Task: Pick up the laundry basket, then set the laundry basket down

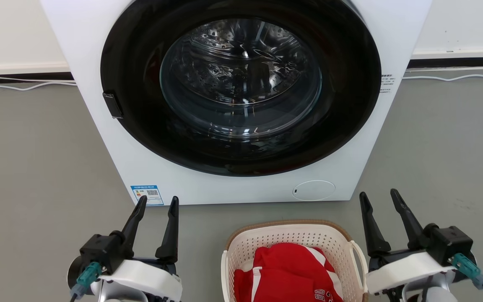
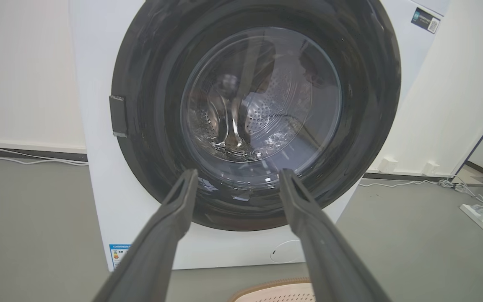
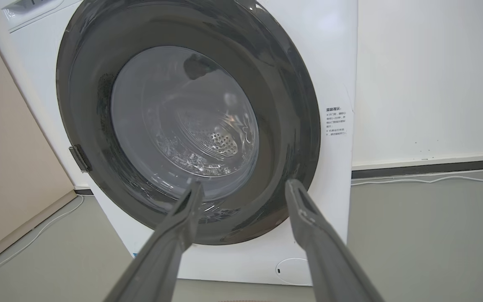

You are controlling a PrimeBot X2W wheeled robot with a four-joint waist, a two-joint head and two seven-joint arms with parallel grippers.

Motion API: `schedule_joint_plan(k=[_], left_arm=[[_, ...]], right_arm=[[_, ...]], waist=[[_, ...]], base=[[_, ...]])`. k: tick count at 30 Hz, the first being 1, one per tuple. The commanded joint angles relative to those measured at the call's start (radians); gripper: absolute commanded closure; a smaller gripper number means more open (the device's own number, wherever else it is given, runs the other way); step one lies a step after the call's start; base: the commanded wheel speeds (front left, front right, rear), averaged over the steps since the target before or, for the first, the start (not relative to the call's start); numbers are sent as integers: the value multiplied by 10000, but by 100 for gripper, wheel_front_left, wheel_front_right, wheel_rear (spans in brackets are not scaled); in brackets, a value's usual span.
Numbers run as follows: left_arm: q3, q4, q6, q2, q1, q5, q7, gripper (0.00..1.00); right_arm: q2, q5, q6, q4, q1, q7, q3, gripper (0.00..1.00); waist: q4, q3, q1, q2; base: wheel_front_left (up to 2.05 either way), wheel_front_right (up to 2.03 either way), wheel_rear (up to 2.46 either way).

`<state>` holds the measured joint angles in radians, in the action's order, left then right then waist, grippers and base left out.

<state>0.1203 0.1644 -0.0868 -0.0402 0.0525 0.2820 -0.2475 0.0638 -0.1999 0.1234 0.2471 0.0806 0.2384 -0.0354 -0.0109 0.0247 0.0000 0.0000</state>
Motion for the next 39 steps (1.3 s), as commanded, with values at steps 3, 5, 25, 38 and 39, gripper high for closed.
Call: schedule_joint_plan(k=[3,5,25,38,39], left_arm=[[-220,-304,94,-101,595,-375,-143,0],[-214,-291,99,-101,596,-367,-143,0],[-223,-190,152,-101,614,-181,-143,0],[-252,297,124,-101,1076,106,-143,0],[-251,389,112,-101,1142,116,-143,0]], right_arm=[[16,371,73,-188,378,233,-263,0],[8,364,73,-169,376,233,-246,0],[6,274,73,-20,418,233,-265,0],[-4,213,73,-141,722,233,-264,0],[-7,199,73,-159,760,233,-265,0]], waist=[[-4,-1,0,0],[-2,-8,0,0],[-88,109,0,0],[-536,1376,0,0],[-574,1515,0,0]], base=[[0,0,0],[0,0,0],[0,0,0],[0,0,0],[0,0,0]])
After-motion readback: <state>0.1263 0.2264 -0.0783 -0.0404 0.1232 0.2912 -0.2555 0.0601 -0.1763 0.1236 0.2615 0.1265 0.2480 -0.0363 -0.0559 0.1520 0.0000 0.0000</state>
